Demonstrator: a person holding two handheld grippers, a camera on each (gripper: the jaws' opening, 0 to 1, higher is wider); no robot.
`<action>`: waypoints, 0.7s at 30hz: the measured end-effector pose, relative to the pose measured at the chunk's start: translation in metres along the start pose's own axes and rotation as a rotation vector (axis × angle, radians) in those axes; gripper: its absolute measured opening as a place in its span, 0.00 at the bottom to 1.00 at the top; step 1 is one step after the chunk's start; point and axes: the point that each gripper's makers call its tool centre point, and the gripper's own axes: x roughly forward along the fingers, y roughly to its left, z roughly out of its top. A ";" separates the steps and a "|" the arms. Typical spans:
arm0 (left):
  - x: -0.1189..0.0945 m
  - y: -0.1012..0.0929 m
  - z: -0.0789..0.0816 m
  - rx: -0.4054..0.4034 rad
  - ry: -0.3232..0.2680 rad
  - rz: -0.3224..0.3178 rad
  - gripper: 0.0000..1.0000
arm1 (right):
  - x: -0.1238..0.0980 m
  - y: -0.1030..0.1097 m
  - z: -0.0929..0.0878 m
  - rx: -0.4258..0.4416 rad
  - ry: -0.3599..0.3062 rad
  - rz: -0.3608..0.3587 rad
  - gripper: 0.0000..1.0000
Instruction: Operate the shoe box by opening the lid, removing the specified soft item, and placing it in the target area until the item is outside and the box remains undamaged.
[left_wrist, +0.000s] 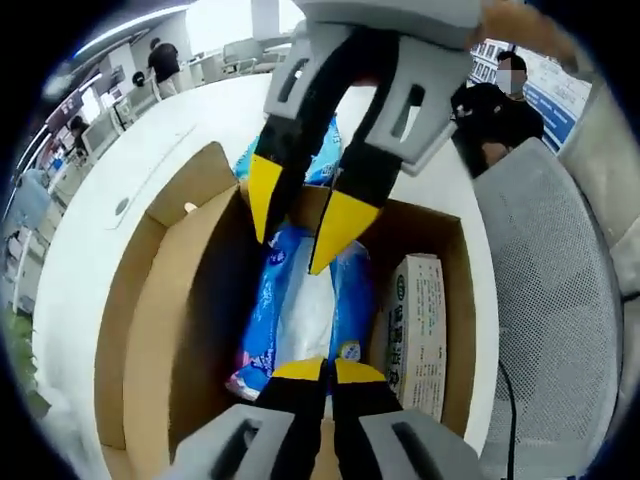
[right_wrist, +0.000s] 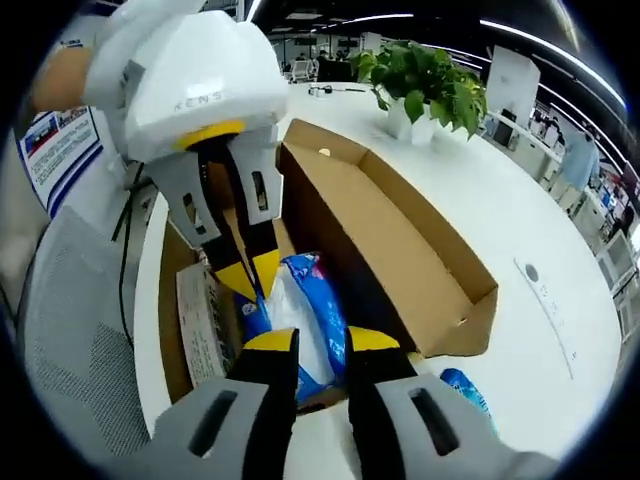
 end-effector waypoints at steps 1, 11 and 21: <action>0.000 0.000 0.000 -0.003 -0.002 0.001 0.00 | 0.003 0.000 -0.001 -0.012 0.010 -0.006 0.12; -0.008 0.002 0.002 -0.018 -0.039 0.022 0.00 | 0.009 -0.002 -0.002 -0.009 0.025 -0.013 0.00; -0.025 0.001 0.009 -0.005 -0.060 0.048 0.00 | -0.003 0.001 0.010 -0.036 -0.015 -0.021 0.00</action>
